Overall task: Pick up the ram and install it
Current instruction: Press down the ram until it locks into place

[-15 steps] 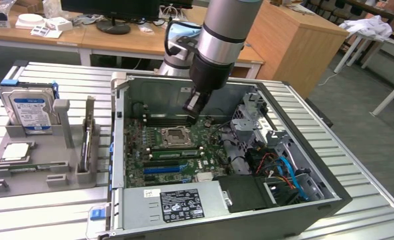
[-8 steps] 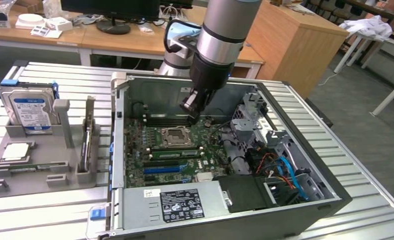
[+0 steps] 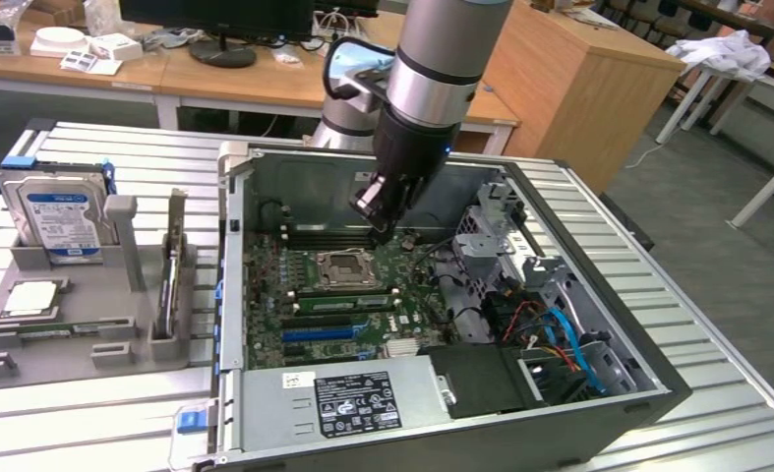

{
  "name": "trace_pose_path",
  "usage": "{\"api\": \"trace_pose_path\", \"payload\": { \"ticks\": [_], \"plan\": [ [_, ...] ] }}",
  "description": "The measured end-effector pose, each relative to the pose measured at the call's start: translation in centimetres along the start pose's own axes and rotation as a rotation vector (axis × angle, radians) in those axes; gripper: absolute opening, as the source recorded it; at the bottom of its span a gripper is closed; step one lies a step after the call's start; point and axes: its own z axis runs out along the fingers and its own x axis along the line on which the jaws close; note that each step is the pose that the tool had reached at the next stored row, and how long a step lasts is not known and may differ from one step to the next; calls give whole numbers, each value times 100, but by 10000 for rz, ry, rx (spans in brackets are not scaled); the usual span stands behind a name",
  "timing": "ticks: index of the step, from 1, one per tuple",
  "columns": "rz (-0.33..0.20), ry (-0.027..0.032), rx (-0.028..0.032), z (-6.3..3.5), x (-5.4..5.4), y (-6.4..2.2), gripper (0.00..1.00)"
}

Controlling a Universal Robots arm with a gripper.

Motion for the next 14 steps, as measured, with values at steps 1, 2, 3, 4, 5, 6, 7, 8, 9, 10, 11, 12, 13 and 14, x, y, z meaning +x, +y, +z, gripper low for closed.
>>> {"api": "trace_pose_path", "payload": {
  "ticks": [1, 2, 3, 4, 5, 6, 7, 8, 9, 10, 11, 12, 13, 14],
  "plan": [
    [159, -12, 10, 0, 0, 0, 11],
    [319, -24, 21, 0, 0, 0, 11],
    [493, -37, 33, 0, 0, 0, 11],
    [654, -47, 44, 0, 0, 0, 11],
    [815, -59, 55, 0, 0, 0, 11],
    [976, -71, 66, 1, 0, 0, 11],
    [1120, -80, 75, 1, 0, 0, 11],
    [1182, -80, 75, 0, 0, 0, 11],
    [1186, -72, 72, 0, 1, 0, 11],
    [1187, -71, 72, 0, 1, 0, 11],
    [1187, -72, 72, 0, 1, 0, 11],
    [1187, -67, 68, 1, 1, 1, 11],
    [1203, -48, 56, 1, 0, 0, 11],
    [1256, -9, 30, 1, 0, 0, 11]
  ]
}}
